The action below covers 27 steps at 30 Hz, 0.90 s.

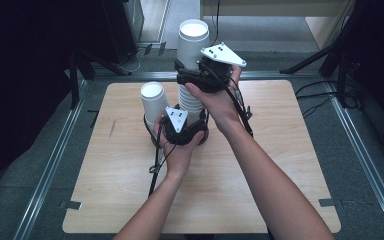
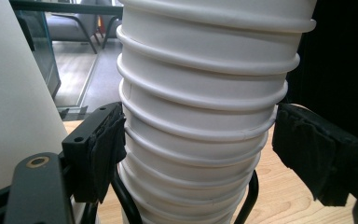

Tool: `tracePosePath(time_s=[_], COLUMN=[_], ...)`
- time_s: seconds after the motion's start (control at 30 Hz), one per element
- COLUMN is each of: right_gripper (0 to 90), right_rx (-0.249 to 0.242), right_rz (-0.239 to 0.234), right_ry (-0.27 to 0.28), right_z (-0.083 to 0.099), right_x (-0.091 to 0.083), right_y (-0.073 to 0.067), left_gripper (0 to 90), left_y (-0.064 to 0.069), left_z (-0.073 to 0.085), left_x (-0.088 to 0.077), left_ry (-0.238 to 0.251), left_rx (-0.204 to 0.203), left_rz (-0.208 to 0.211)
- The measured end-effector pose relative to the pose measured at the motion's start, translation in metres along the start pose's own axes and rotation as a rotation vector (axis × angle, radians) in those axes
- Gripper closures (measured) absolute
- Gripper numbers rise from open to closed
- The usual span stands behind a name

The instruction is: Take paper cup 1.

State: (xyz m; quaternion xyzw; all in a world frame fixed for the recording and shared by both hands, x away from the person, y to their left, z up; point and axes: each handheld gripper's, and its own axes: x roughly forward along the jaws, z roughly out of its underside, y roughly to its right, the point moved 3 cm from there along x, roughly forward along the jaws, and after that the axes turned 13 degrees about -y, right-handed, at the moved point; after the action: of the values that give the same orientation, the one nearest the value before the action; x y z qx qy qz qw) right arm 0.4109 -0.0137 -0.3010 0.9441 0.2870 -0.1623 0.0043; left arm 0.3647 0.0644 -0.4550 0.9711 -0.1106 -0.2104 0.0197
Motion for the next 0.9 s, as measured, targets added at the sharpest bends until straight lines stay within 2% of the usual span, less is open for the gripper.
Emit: tracePosePath(time_s=[0.1,0.33,0.43,0.5,0.73,0.9], right_gripper=[11.7,12.6,13.2,13.7,14.6,15.5], right_rx=[-0.028,-0.062,-0.066,-0.050,-0.049,-0.052], right_rz=[-0.002,0.009,0.017,0.003,0.002,0.007], right_ry=[0.033,0.052,0.066,0.077,0.091,0.117], right_z=[-0.004,-0.009,-0.010,-0.012,-0.017,-0.026], right_x=[-0.002,-0.007,-0.009,-0.011,-0.016,-0.024], right_y=[0.001,-0.001,-0.001,-0.001,-0.002,-0.004], left_gripper=[18.6,20.2,20.4,20.7,20.7,20.8], left_y=[-0.001,-0.002,-0.002,-0.002,-0.002,-0.002], left_z=[0.000,0.000,0.000,0.000,0.000,0.000], left_x=[-0.001,-0.002,-0.003,-0.003,-0.003,-0.003], left_ry=[0.000,0.001,0.002,0.001,0.003,0.002], left_rx=[0.003,-0.007,-0.007,-0.006,-0.006,-0.003], left_rz=[0.008,0.020,0.023,0.023,0.023,0.023])
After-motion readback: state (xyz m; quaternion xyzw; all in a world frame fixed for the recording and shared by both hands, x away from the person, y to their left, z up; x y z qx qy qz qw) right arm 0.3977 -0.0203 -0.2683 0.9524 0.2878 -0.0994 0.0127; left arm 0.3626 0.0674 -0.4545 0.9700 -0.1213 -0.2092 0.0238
